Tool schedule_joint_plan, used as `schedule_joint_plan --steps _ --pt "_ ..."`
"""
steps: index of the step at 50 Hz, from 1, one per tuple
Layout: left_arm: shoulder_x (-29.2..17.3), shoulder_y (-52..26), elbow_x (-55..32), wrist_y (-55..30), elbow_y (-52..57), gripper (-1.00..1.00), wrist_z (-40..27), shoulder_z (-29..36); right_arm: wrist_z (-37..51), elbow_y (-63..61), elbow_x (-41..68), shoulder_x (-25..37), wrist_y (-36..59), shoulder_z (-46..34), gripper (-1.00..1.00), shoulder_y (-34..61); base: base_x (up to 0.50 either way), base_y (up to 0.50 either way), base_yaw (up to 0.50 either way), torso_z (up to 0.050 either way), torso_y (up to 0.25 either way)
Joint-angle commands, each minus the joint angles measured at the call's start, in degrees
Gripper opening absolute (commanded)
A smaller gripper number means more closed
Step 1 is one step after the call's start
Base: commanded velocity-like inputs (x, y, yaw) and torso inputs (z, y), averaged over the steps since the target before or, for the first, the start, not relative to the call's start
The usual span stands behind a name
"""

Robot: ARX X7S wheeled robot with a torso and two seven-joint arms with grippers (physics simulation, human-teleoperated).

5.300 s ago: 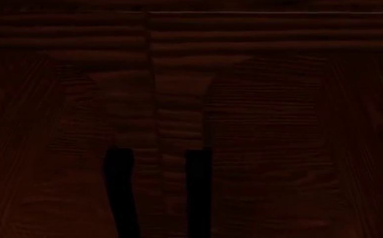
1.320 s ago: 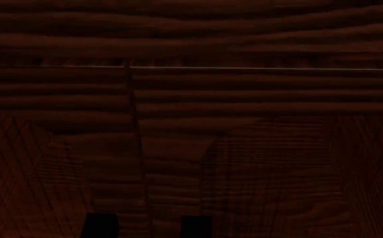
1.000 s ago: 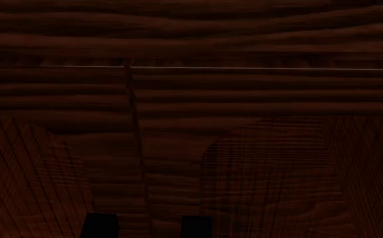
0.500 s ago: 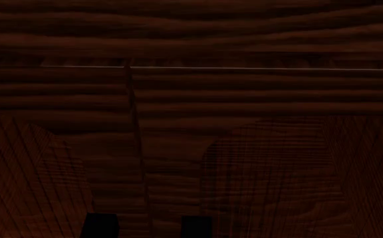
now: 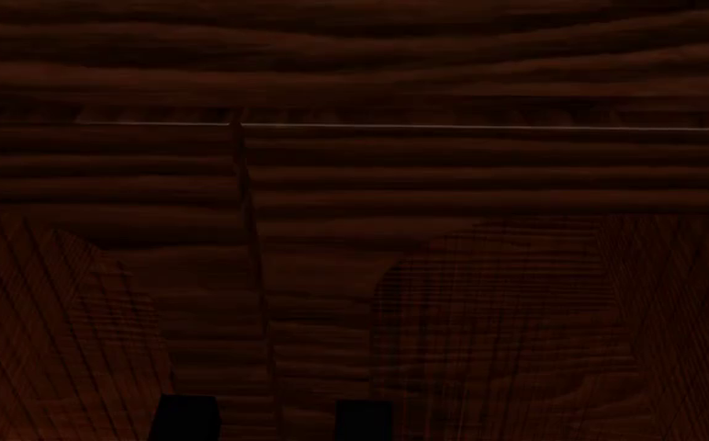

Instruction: Pick the sweet potato from the counter and place it in the microwave.

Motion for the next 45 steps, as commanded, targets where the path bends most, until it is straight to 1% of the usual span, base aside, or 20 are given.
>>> schedule_joint_plan --steps 1,6,11,19,25,31,45 --pt "-0.09 -0.03 -2.81 8.1 1.8 1.0 2.34 8.44 0.31 0.0 -0.19 0.27 0.09 -0.31 1.0 0.0 0.0 0.0 0.0 0.0 0.0" --pt "-0.56 0.62 -3.19 10.17 4.35 1.0 2.62 9.3 0.75 0.0 -0.2 0.77 0.31 -0.44 1.0 0.0 0.0 0.0 0.0 0.0 0.0" --pt "-1.25 1.06 -2.82 12.02 7.19 1.0 2.24 9.75 -0.75 0.0 -0.5 -0.98 -0.41 -0.46 1.0 0.0 0.0 0.0 0.0 0.0 0.0" --pt "-2.18 2.02 -2.11 15.06 11.33 1.0 2.35 10.34 0.23 0.0 -0.36 0.14 -0.2 -0.42 1.0 0.0 0.0 0.0 0.0 0.0 0.0" --pt "-2.49 2.45 -1.68 17.46 13.68 1.0 2.58 10.59 -0.53 0.0 -0.28 -0.75 -0.61 -0.17 1.0 0.0 0.0 0.0 0.0 0.0 0.0" --pt "-2.7 2.78 -0.19 21.82 15.18 1.0 2.84 11.37 0.31 0.0 0.24 0.33 -0.28 0.24 1.0 0.0 0.0 0.0 0.0 0.0 0.0" --pt "-3.82 3.69 1.28 24.68 20.1 1.0 3.01 12.61 -0.86 0.0 -0.14 -1.03 -0.78 -0.03 1.0 0.0 0.0 0.0 0.0 0.0 0.0"
